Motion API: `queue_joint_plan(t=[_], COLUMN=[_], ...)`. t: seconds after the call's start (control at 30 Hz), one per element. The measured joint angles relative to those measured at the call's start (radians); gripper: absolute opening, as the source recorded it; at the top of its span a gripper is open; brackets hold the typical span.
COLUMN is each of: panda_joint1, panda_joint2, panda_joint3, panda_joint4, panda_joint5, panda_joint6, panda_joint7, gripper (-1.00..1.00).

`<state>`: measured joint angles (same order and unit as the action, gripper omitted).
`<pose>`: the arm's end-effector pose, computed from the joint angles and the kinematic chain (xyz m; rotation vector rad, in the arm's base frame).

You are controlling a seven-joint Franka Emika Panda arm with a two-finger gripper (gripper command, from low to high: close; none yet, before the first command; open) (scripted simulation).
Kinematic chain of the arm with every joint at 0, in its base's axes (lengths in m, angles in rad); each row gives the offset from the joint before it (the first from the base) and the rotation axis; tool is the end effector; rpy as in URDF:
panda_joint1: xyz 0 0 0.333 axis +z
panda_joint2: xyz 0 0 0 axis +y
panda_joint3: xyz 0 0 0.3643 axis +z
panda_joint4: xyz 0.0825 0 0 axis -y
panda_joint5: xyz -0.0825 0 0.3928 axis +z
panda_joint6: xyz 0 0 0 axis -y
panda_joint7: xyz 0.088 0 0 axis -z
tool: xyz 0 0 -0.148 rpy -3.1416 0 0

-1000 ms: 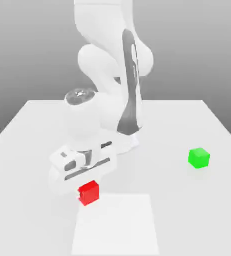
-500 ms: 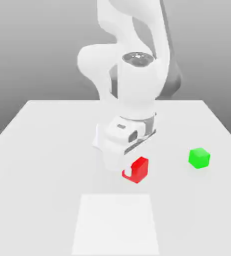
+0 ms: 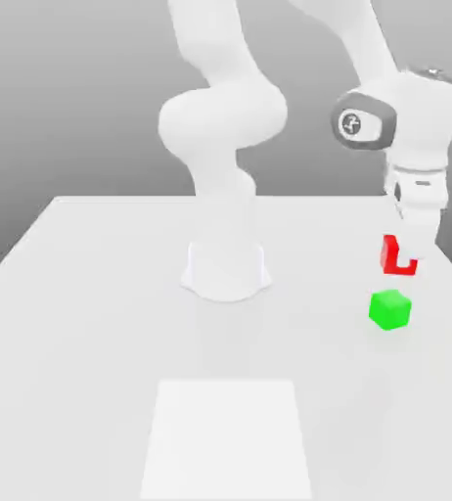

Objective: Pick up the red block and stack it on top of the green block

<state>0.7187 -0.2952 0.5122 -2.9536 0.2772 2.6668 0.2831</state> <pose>0.1257 0.2883 0.2386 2.9426 1.0403 0.0091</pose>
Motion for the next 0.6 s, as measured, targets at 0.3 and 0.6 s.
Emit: queue_joint_plan(t=[0.3, 0.6], panda_joint1=[-0.112, -0.155], panda_joint2=[0.144, 0.291], panda_joint3=[0.068, 0.071], panda_joint4=[0.007, 0.0], panda_joint5=[-0.17, -0.311], panda_joint6=[0.132, 0.28], panda_joint7=[0.119, 0.216], gripper=[-1.0, 1.0])
